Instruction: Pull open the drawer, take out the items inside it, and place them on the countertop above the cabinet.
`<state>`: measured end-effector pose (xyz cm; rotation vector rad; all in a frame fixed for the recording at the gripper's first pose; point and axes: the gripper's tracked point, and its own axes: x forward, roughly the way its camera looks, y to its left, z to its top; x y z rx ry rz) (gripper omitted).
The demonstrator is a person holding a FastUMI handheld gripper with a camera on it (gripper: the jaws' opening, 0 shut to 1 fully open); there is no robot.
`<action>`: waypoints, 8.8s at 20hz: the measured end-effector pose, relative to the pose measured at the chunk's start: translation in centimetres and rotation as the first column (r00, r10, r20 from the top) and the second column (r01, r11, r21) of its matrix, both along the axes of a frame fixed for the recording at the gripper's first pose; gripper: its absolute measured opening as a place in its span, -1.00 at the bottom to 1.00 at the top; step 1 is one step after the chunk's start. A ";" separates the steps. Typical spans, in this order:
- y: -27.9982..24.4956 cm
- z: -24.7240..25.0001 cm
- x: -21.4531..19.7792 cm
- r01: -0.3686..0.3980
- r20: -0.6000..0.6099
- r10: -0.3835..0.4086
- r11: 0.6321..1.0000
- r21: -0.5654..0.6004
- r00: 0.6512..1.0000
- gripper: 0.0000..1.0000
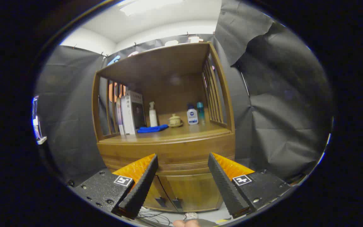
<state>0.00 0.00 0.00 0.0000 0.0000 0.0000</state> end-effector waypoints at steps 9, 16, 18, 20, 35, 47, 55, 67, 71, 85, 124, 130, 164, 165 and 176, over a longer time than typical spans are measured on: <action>1.2 -0.5 -0.5 -0.033 0.013 0.034 0.997 -0.071 0.999 1.00; 0.9 -0.6 -0.5 -0.026 0.008 0.027 0.997 -0.072 1.000 1.00; 1.0 -0.9 -0.4 -0.025 0.002 0.025 0.997 -0.078 1.000 1.00; 1.1 -1.0 -0.4 -0.024 0.000 0.024 0.996 -0.085 1.000 1.00; 4.2 -1.0 2.5 -0.056 -0.025 0.054 0.993 -0.099 0.998 1.00; 9.4 -6.8 11.7 -0.037 -0.125 0.015 0.984 -0.176 0.992 1.00; 10.4 -8.7 14.1 -0.039 -0.158 0.011 0.984 -0.174 0.987 0.93; 10.6 -9.7 15.1 -0.007 -0.159 -0.023 0.983 -0.186 0.987 0.00; 10.6 -9.7 15.1 -0.010 -0.161 -0.019 0.985 -0.172 0.987 -0.05; 10.8 -9.9 13.1 -0.002 -0.188 -0.024 0.991 -0.133 0.982 -0.21; 11.9 -11.7 -3.0 -0.032 -0.156 0.018 0.995 -0.093 0.988 -0.21; 11.3 -10.3 -3.9 0.011 -0.101 -0.024 0.992 -0.125 0.995 0.97; 13.2 -9.0 9.1 -0.077 -0.793 -0.044 0.990 -0.114 0.607 0.91; 13.2 -9.2 9.1 -0.079 -0.798 -0.044 0.990 -0.114 0.600 0.88; 12.4 -9.9 9.4 -0.071 -0.799 -0.072 0.987 -0.141 0.597 -0.60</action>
